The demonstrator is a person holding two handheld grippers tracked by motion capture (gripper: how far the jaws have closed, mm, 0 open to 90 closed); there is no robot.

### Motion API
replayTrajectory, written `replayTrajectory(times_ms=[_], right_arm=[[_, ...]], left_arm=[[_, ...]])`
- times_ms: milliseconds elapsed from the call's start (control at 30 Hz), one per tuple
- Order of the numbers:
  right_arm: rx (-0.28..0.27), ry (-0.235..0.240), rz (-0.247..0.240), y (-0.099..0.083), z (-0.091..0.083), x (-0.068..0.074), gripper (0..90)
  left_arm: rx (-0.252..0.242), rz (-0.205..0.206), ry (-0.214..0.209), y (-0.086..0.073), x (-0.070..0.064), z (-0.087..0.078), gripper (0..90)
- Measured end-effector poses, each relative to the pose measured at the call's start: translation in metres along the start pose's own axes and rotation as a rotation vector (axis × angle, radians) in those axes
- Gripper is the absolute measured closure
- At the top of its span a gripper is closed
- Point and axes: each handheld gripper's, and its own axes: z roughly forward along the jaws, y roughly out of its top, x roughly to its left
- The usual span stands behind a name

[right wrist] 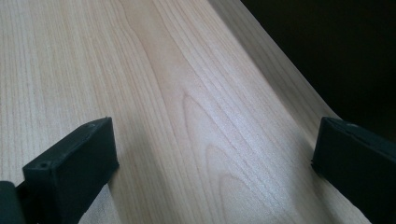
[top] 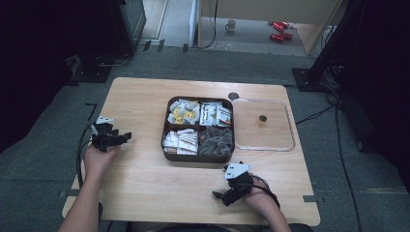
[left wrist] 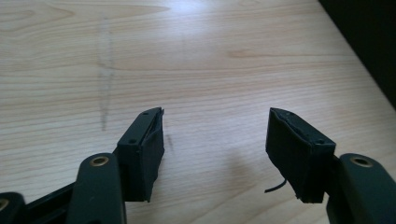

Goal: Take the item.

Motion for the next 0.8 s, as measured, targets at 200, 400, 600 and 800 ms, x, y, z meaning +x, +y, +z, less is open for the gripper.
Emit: replayTrajectory(times_ms=[200, 400, 600, 800], right_arm=[[0.000, 0.000, 0.000, 0.000, 0.000, 0.000, 0.0], [0.000, 0.000, 0.000, 0.000, 0.000, 0.000, 0.0], [0.000, 0.000, 0.000, 0.000, 0.000, 0.000, 0.0], [0.000, 0.000, 0.000, 0.000, 0.000, 0.000, 0.0]], left_arm=[[0.026, 0.075, -0.038, 0.005, -0.012, 0.000, 40.7], [0.004, 0.061, -0.123, 0.011, -0.021, -0.006, 41.6], [-0.019, 0.132, -0.155, 0.018, -0.040, -0.015, 45.1], [-0.025, 0.168, -0.194, 0.024, -0.052, -0.017, 47.9]])
